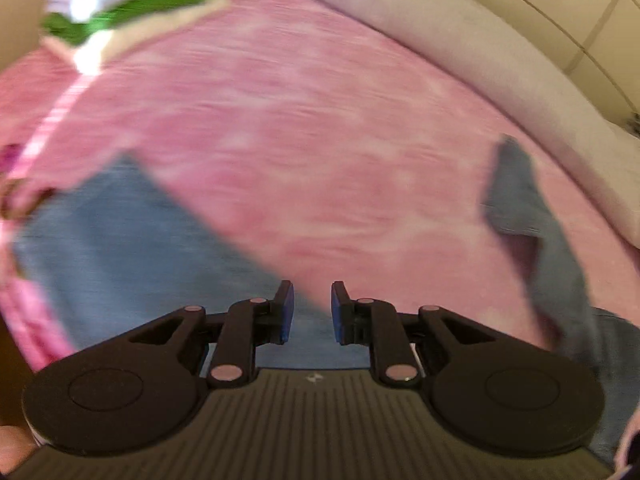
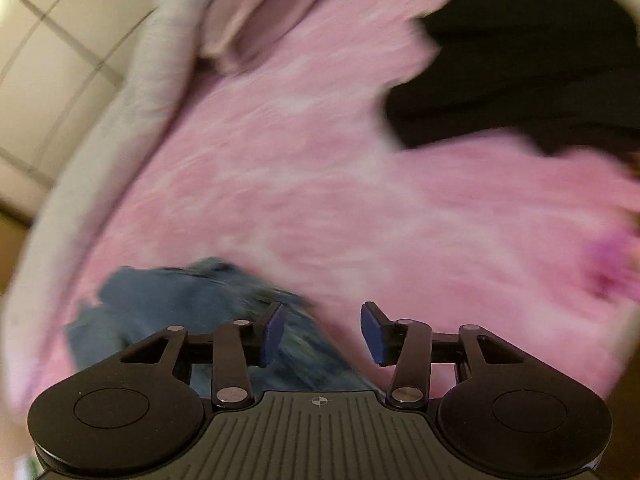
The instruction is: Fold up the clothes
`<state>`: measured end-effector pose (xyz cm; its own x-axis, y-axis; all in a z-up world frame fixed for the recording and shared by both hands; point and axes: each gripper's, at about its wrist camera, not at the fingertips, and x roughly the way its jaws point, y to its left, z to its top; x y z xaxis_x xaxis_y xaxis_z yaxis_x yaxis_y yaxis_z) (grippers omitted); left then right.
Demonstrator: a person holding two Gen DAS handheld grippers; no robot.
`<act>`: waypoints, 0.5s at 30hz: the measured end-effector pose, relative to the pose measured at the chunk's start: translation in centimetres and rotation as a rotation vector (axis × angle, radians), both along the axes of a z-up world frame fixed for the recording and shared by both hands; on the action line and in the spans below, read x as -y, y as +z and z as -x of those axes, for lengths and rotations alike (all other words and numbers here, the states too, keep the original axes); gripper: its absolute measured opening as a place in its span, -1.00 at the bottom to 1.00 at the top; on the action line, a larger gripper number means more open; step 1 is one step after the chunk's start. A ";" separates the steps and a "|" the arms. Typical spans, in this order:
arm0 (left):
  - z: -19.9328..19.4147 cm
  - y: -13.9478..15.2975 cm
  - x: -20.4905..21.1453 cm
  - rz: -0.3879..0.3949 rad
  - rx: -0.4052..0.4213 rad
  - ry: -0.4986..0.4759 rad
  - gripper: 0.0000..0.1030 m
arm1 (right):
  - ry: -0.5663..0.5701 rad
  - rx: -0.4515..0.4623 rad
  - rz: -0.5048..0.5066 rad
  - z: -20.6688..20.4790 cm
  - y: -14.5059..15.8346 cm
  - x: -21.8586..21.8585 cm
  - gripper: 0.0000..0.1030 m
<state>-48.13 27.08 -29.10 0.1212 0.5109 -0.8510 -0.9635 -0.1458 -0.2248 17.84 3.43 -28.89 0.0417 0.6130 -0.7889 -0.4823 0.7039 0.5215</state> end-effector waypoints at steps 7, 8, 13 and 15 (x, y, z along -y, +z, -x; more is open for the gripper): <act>-7.6 -1.8 -2.0 0.035 0.060 -0.042 -0.70 | 0.153 -0.199 -0.075 -6.2 -7.0 -8.8 0.01; -7.9 -2.1 -2.2 0.045 0.072 -0.030 -0.70 | 0.164 -0.233 -0.084 -6.6 -7.9 -9.8 0.03; -9.2 -2.4 -2.8 0.071 0.104 0.024 -0.70 | 0.229 -0.448 -0.142 -7.9 -12.8 -14.6 0.07; -9.5 -2.4 -2.8 0.076 0.099 0.030 -0.70 | 0.255 -0.525 -0.175 -7.9 -13.7 -15.8 0.07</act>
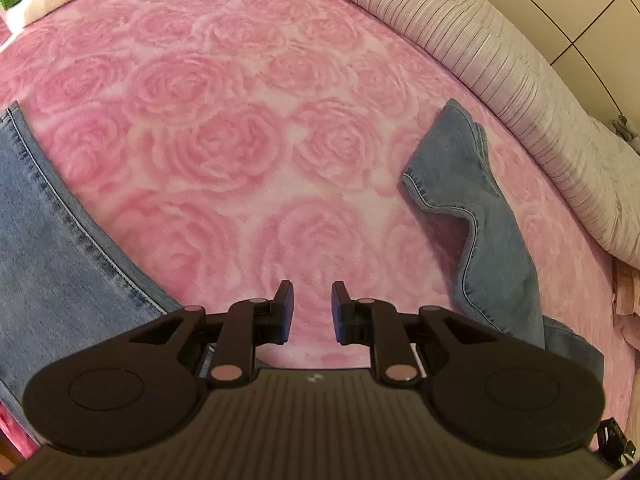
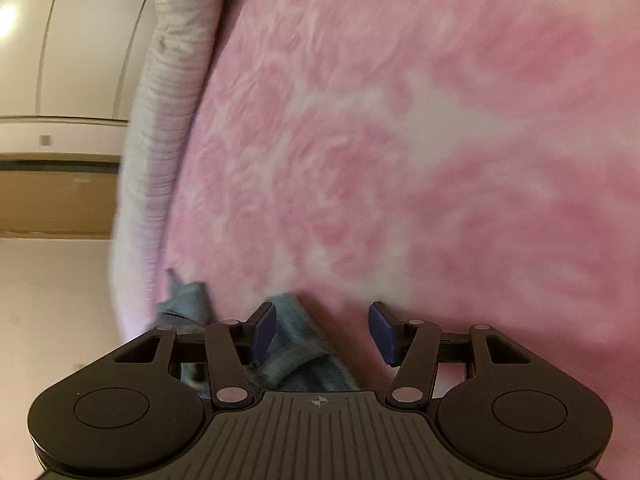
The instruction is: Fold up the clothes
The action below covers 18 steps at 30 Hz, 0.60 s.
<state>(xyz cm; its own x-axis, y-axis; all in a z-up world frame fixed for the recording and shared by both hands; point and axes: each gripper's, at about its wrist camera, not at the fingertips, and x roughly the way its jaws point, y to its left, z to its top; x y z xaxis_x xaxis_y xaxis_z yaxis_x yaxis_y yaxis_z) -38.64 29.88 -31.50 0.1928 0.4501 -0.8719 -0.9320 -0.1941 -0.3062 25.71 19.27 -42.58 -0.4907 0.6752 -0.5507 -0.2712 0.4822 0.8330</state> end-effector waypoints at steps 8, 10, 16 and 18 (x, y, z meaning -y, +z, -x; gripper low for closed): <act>-1.0 0.3 -0.4 0.008 0.020 0.005 -0.70 | 0.042 0.297 -0.193 2.4 9.3 1.9 -0.99; -1.4 0.2 -0.7 0.003 0.034 0.001 -0.70 | -0.099 0.379 -0.224 1.4 12.8 4.9 -0.99; -3.1 -1.0 -2.6 0.004 0.072 -0.058 -0.68 | -0.311 0.713 -0.082 1.0 16.4 11.2 -0.99; -3.5 -1.8 -3.8 0.011 0.079 -0.082 -0.68 | -0.341 0.866 0.142 1.0 14.2 10.2 -0.99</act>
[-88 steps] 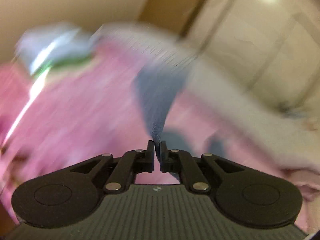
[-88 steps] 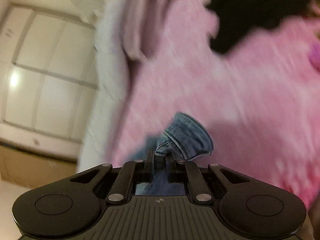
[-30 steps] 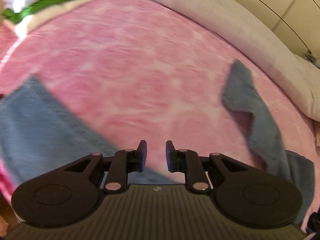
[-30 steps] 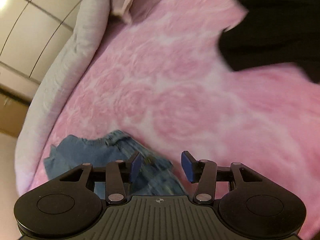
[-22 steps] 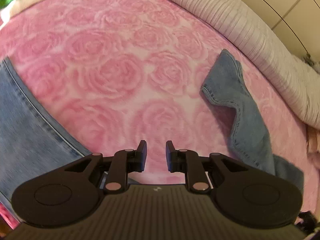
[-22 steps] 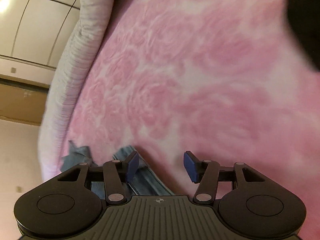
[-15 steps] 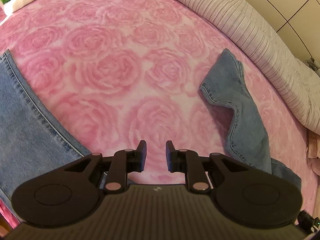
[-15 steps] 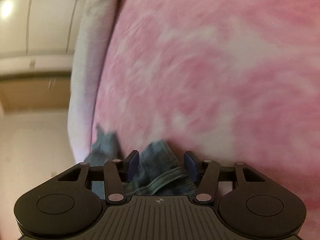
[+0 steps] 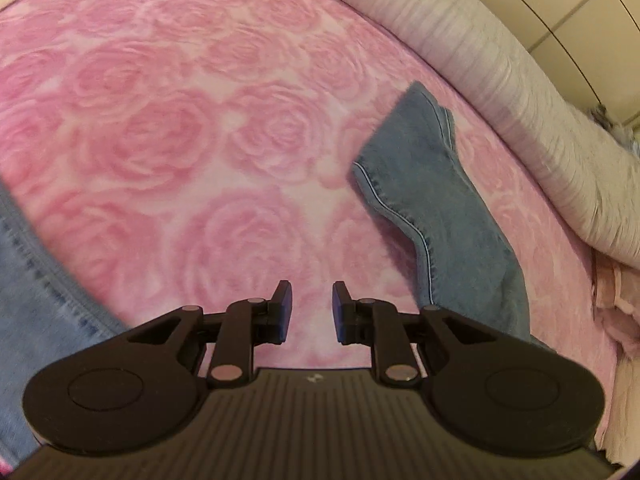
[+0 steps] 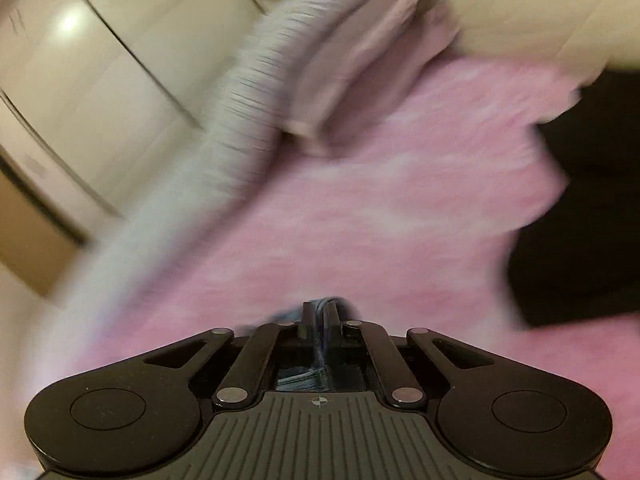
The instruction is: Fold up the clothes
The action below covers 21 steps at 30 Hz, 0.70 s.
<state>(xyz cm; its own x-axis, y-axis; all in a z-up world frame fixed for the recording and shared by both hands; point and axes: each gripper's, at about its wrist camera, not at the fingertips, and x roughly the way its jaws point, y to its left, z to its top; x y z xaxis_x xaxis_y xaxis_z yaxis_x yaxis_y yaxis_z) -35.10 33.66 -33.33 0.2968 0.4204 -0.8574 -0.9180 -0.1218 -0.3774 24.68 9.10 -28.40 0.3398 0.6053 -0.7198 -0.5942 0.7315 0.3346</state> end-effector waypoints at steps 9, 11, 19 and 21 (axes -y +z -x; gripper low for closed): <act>0.5 -4.4 -8.6 0.058 0.149 0.021 -0.36 | -0.236 -0.079 0.052 0.6 0.2 -0.6 -0.19; 0.7 -6.1 -10.5 0.098 0.230 0.088 -0.36 | -0.236 -0.089 0.083 1.6 -0.3 -1.4 -0.19; 1.1 -12.6 -11.3 0.169 0.666 0.492 -0.45 | -0.276 -0.204 0.104 5.5 -1.3 -3.7 -0.17; 1.1 -12.8 -11.4 0.132 0.707 0.567 -0.77 | -0.269 -0.211 0.121 6.1 -1.5 -4.3 -0.17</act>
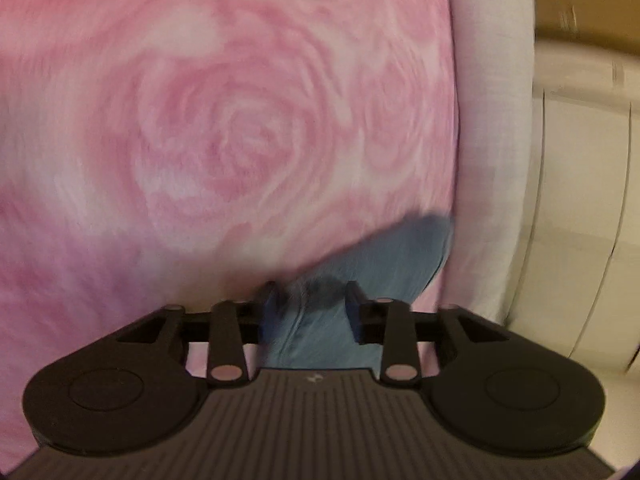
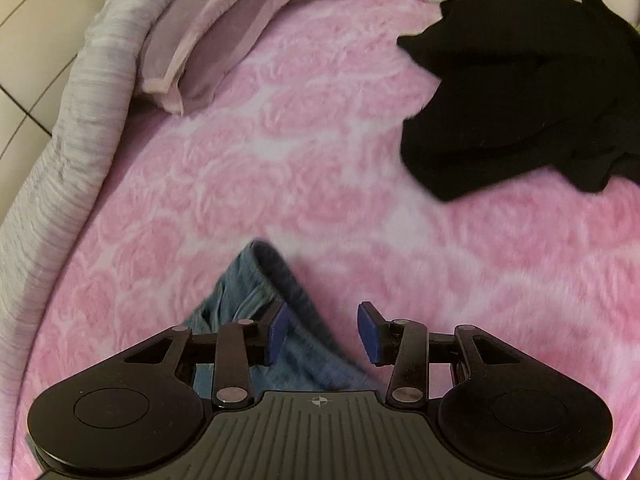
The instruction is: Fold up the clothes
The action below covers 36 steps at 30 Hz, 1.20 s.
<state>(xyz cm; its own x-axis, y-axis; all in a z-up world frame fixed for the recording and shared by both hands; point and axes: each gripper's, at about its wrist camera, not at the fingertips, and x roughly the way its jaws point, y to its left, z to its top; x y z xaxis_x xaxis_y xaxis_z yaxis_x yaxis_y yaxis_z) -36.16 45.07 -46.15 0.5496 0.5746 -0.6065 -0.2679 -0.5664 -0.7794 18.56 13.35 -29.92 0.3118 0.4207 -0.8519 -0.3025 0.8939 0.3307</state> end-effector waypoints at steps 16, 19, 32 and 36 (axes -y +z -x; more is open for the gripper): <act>6.7 16.2 2.2 -0.291 -0.897 -0.570 -0.75 | 0.053 0.007 0.056 2.5 0.0 -3.7 -0.08; 14.0 12.3 4.4 -0.062 -0.629 -0.297 -0.69 | 0.097 0.021 0.073 2.8 0.5 -3.9 -0.04; 18.9 6.6 -4.9 -0.089 -0.630 -0.113 -0.47 | -0.041 -0.067 0.044 4.5 1.0 -1.2 -0.04; 16.6 8.3 -6.6 -0.204 -0.819 -0.270 -0.98 | -0.045 -0.027 0.070 6.1 1.8 -0.4 -0.04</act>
<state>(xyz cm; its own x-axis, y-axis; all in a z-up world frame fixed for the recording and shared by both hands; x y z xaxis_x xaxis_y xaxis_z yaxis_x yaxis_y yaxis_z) -52.80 51.71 -37.88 0.1197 0.6283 -0.7687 -0.8905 -0.2743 -0.3629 12.47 13.70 -28.12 0.3057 0.3461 -0.8870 -0.2535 0.9276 0.2745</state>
